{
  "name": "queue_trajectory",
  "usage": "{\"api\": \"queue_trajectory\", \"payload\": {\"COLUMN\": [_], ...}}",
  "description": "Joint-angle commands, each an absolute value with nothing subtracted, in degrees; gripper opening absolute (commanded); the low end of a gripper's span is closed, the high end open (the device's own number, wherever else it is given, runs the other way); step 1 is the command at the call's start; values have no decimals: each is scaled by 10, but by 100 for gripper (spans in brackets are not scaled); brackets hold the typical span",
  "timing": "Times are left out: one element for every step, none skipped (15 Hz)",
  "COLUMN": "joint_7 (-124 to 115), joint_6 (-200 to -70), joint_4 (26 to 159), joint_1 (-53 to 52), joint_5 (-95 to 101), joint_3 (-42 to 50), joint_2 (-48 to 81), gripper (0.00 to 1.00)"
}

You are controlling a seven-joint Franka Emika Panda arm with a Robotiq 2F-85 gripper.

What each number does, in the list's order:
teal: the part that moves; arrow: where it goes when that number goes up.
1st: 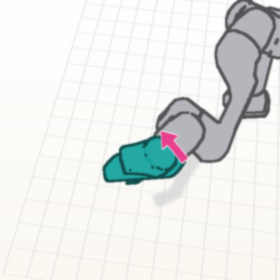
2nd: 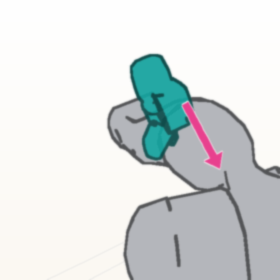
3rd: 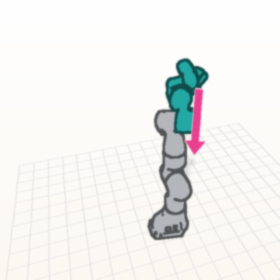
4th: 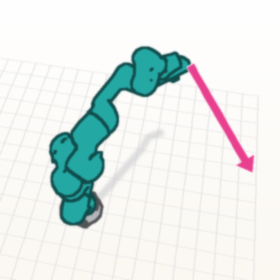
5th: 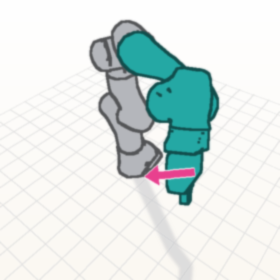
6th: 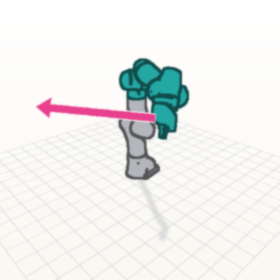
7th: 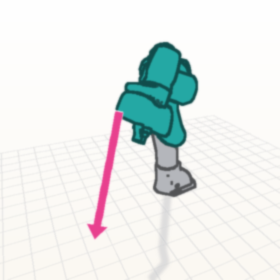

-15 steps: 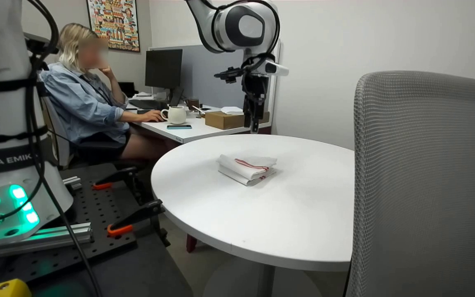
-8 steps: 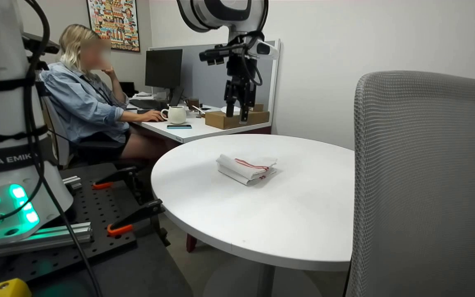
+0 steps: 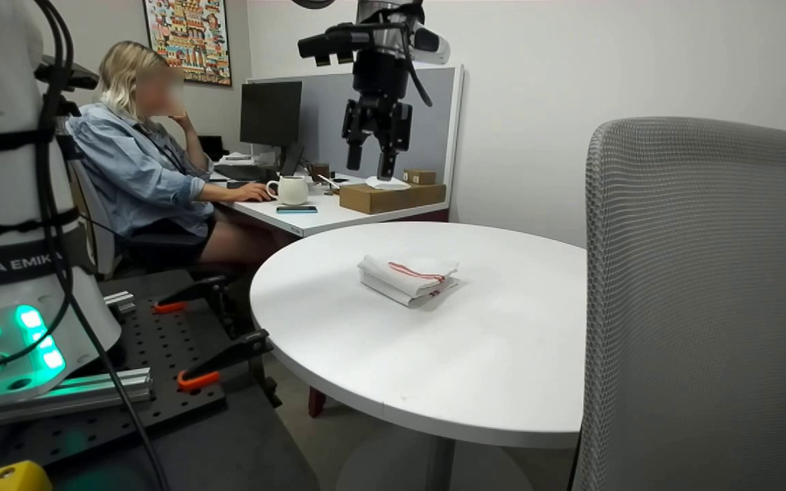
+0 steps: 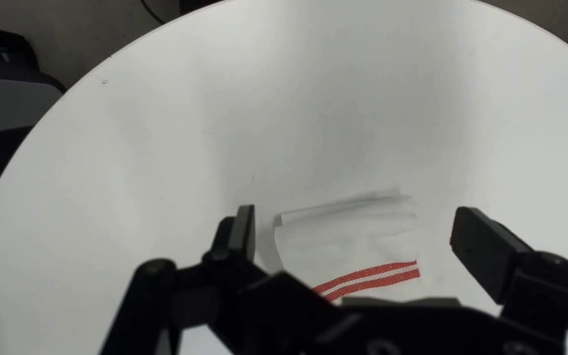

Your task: Fold the kitchen towel

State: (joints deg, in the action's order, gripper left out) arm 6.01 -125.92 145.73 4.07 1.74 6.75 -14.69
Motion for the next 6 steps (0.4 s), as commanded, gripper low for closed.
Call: {"api": "queue_trajectory", "payload": {"joint_7": [62,62,62,62,62,62], "joint_6": [-1258,-1258,-1258,-1258,-1258,-1258], "joint_4": [1459,1460,1461,1462,1462,1462], "joint_1": [44,44,44,44,44,44], "joint_5": [16,16,16,16,16,16], "joint_3": [64,64,64,64,64,64], "joint_2": [-149,-150,-150,-150,-150,-150], "gripper": [100,100,100,100,100,100]}}
